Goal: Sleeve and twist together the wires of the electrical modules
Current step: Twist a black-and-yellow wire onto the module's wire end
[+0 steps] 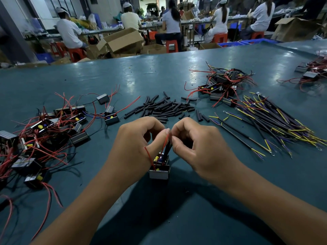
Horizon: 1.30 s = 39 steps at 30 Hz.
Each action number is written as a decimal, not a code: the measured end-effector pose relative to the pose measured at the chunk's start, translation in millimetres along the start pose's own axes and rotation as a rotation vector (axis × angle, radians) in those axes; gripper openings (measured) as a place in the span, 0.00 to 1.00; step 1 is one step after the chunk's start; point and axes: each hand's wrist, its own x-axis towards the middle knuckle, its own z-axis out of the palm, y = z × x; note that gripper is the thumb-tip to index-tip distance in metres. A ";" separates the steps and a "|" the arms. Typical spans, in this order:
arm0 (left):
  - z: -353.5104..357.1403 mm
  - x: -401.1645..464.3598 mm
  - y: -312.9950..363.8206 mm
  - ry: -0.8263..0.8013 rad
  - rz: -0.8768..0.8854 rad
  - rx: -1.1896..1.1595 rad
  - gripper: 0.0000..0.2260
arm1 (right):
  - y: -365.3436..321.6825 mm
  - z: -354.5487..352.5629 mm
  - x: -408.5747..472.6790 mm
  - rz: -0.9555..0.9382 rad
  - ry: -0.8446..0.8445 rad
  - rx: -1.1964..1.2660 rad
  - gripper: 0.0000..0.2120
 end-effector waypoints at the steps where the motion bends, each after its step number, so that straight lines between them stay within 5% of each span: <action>1: 1.3 -0.3 1.4 0.002 -0.077 -0.050 0.09 | -0.6 0.5 -0.1 -0.007 -0.001 -0.017 0.03; 9: 8.0 -3.8 10.1 0.062 -0.659 -0.564 0.10 | -5.7 1.7 -1.6 -0.102 0.002 -0.176 0.03; 11: 1.7 -3.4 8.9 0.035 -0.561 -0.513 0.11 | -4.5 1.3 -1.4 -0.091 0.002 -0.161 0.03; 16: -27.1 3.0 -1.9 0.017 0.136 0.020 0.02 | -0.6 -0.2 -1.1 -0.065 -0.003 -0.137 0.03; 19: -28.6 4.7 -10.8 -0.067 0.305 0.166 0.06 | 0.1 -0.4 -1.2 -0.070 -0.017 -0.124 0.02; 32: -19.6 6.8 -17.8 -0.038 0.401 0.292 0.09 | 1.1 -1.1 -0.7 -0.116 -0.021 -0.132 0.02; 39: -18.9 3.5 -9.2 -0.143 0.185 0.104 0.04 | -1.0 -1.6 -1.3 -0.157 -0.011 -0.179 0.03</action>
